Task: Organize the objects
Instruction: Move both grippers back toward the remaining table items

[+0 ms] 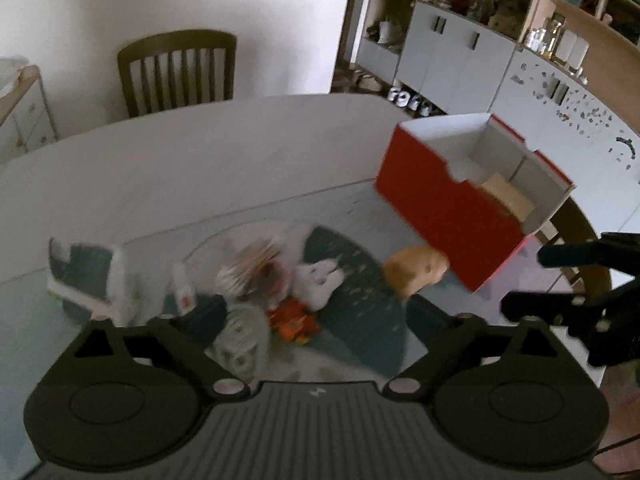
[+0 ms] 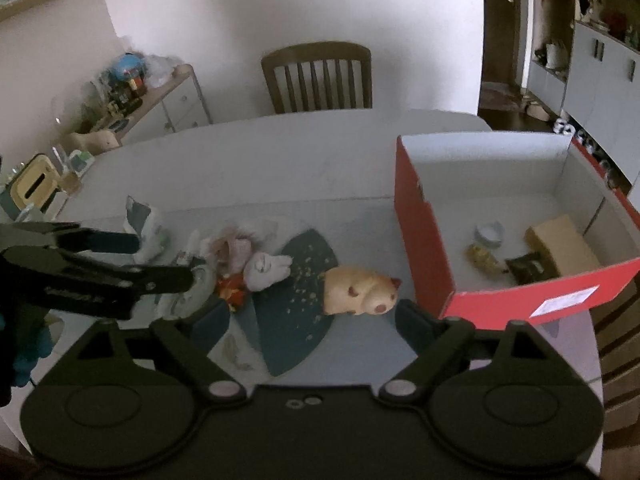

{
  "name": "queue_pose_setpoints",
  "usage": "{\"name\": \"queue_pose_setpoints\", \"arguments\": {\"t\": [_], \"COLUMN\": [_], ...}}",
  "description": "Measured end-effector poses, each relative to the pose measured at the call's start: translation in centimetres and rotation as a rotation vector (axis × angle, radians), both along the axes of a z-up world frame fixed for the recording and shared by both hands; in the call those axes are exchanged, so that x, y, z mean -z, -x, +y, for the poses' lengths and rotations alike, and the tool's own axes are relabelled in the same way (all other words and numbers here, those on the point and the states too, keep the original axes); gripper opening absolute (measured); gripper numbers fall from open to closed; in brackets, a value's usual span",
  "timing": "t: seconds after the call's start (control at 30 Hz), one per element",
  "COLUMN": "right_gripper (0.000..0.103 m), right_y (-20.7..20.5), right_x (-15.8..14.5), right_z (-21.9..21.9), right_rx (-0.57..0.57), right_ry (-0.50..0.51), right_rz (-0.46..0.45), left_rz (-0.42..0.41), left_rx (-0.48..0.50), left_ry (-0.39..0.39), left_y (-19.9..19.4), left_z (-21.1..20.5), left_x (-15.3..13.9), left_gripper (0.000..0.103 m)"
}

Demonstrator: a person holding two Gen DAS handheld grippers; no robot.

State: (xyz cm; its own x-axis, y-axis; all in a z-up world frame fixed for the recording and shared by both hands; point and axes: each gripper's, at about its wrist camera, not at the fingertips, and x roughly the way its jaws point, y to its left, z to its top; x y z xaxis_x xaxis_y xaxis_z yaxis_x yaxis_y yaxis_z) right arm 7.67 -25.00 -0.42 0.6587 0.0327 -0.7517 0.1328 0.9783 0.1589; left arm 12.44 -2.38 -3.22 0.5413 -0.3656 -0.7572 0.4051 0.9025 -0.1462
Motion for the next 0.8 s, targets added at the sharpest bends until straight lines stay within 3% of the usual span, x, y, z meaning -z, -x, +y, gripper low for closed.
{"name": "queue_pose_setpoints", "arguments": {"t": [0.37, 0.8], "right_gripper": [0.090, 0.090], "right_y": [-0.9, -3.2], "right_x": [2.9, 5.6], "right_z": [1.5, 2.0], "right_rx": [0.079, 0.126], "right_ry": [0.032, 0.070], "right_rz": [0.060, 0.120], "left_rz": [0.084, 0.111], "left_rx": [-0.105, -0.179], "left_ry": [-0.019, -0.116], "left_y": [-1.2, -3.4], "left_z": [6.0, 8.1], "left_x": [4.9, 9.0], "left_gripper": [0.100, 0.100]}}
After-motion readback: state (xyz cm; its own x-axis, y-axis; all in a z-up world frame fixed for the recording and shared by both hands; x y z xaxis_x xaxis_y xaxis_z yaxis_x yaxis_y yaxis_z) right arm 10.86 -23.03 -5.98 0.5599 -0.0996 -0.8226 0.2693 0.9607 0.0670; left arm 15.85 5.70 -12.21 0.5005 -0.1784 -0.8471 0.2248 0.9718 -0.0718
